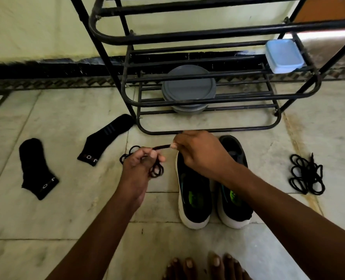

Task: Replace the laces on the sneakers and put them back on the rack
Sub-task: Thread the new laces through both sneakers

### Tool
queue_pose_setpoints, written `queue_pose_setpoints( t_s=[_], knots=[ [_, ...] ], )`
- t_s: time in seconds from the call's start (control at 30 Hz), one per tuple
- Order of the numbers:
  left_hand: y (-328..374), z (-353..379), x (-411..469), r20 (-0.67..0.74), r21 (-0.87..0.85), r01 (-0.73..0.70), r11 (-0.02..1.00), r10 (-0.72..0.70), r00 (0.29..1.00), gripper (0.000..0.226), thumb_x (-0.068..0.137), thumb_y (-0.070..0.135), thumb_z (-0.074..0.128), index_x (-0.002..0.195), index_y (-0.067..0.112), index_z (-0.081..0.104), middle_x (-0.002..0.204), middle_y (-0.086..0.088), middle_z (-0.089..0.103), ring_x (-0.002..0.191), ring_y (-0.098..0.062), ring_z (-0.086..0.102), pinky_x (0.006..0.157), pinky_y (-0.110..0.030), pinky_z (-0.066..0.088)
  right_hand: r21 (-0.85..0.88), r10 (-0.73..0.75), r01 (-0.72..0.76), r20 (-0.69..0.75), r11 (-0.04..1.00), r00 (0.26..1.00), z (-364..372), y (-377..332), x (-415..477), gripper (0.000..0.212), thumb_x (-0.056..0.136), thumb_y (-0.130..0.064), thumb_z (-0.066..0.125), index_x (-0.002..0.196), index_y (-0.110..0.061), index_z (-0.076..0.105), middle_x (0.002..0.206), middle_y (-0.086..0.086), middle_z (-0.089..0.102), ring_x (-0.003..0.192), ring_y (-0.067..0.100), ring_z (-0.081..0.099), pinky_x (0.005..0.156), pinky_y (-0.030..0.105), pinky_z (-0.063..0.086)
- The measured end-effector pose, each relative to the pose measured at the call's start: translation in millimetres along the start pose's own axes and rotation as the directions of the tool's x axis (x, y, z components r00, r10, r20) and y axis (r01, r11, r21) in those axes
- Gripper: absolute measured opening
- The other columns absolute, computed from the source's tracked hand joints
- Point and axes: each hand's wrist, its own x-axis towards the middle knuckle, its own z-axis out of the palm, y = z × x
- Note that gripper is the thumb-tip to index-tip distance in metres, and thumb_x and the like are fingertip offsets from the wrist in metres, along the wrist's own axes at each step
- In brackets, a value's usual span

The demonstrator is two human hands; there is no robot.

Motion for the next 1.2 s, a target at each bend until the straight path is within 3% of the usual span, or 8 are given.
queue_pose_setpoints(
  t_s=[0.17, 0.33, 0.43, 0.6, 0.7, 0.83, 1.03, 1.2],
  knots=[
    [13.4, 8.9, 8.5, -0.134, -0.418, 0.088, 0.904, -0.157, 0.979, 0.021, 0.104, 0.016, 0.052, 0.087, 0.016, 0.063, 0.086, 0.000, 0.074, 0.093, -0.015, 0.067, 0.095, -0.044, 0.045, 0.127, 0.011, -0.029, 0.140, 0.991, 0.990, 18.4, -17.3, -12.4, 0.022, 0.098, -0.028, 0.053, 0.083, -0.036, 0.041, 0.072, -0.001, 0.062, 0.064, 0.023, 0.058, 0.058, 0.037, 0.047],
    [8.6, 4.3, 17.9, -0.355, -0.139, -0.032, 0.990, -0.020, 0.935, 0.020, 0.104, 0.013, 0.055, 0.087, 0.013, 0.066, 0.096, -0.018, 0.075, 0.099, -0.035, 0.069, 0.098, -0.051, 0.050, 0.093, 0.099, -0.107, 0.086, 0.990, 0.991, 24.8, -14.1, -15.6, 0.029, 0.101, -0.045, 0.038, 0.089, -0.024, 0.053, 0.071, 0.001, 0.062, 0.066, 0.030, 0.059, 0.058, 0.042, 0.050],
    [8.5, -0.5, 19.6, -0.316, -0.106, -0.073, 0.992, 0.036, 0.948, 0.019, 0.105, 0.014, 0.054, 0.089, 0.012, 0.065, 0.097, -0.019, 0.075, 0.093, -0.031, 0.066, 0.085, -0.046, 0.047, 0.106, 0.093, -0.094, 0.009, 0.990, 0.996, 17.5, -7.6, -11.5, 0.029, 0.101, -0.044, 0.040, 0.088, -0.023, 0.055, 0.068, 0.000, 0.060, 0.065, 0.027, 0.058, 0.057, 0.040, 0.047],
    [26.0, 9.6, 19.1, -0.070, -0.553, 0.071, 0.830, -0.132, 0.989, 0.016, 0.104, 0.012, 0.047, 0.091, 0.012, 0.057, 0.090, -0.006, 0.077, 0.102, -0.021, 0.075, 0.088, -0.040, 0.058, 0.115, 0.078, -0.088, 0.088, 0.990, 0.993, 28.4, -14.6, -15.4, 0.030, 0.099, -0.046, 0.038, 0.082, -0.025, 0.050, 0.065, 0.001, 0.058, 0.062, 0.030, 0.057, 0.057, 0.044, 0.050],
    [32.9, 15.0, 18.5, -0.017, -0.644, 0.106, 0.757, -0.152, 0.988, 0.020, 0.106, 0.010, 0.044, 0.093, 0.009, 0.058, 0.077, -0.003, 0.064, 0.067, -0.010, 0.069, 0.059, -0.023, 0.058, 0.163, 0.049, -0.069, 0.124, 0.984, 0.991, 34.4, -19.8, -18.9, 0.026, 0.099, -0.040, 0.047, 0.075, -0.030, 0.042, 0.058, -0.006, 0.046, 0.054, 0.023, 0.051, 0.054, 0.041, 0.049],
    [30.2, 15.8, 13.5, -0.090, -0.396, 0.042, 0.917, -0.084, 0.992, 0.017, 0.103, 0.005, 0.048, 0.095, 0.000, 0.063, 0.070, -0.008, 0.056, 0.039, -0.005, 0.032, 0.040, -0.019, 0.029, 0.192, -0.100, 0.054, 0.240, 0.980, 0.966, 28.1, -22.2, -17.2, 0.026, 0.101, -0.030, 0.053, 0.076, -0.028, 0.048, 0.059, -0.005, 0.049, 0.053, 0.015, 0.044, 0.053, 0.037, 0.045],
    [17.1, 5.8, 11.3, -0.087, 0.276, -0.193, 0.941, 0.224, 0.971, 0.015, 0.093, -0.002, 0.066, 0.081, 0.004, 0.071, 0.062, -0.010, 0.069, 0.045, -0.011, 0.048, 0.051, -0.025, 0.037, 0.200, -0.139, 0.094, 0.224, 0.975, 0.965, 4.6, -0.7, -11.5, 0.026, 0.105, -0.036, 0.048, 0.088, -0.018, 0.058, 0.070, 0.002, 0.060, 0.065, 0.022, 0.057, 0.063, 0.042, 0.047],
    [22.2, 23.3, -15.5, 0.125, 0.187, -0.221, 0.957, 0.200, 0.972, 0.014, 0.096, -0.002, 0.061, 0.088, 0.000, 0.072, 0.068, -0.012, 0.073, 0.045, -0.014, 0.043, 0.049, -0.028, 0.033, 0.194, -0.116, 0.096, 0.093, 0.976, 0.989, -12.8, 15.5, -1.1, 0.024, 0.103, -0.031, 0.052, 0.092, -0.014, 0.065, 0.080, -0.002, 0.066, 0.072, 0.018, 0.062, 0.064, 0.042, 0.050]
  ],
)
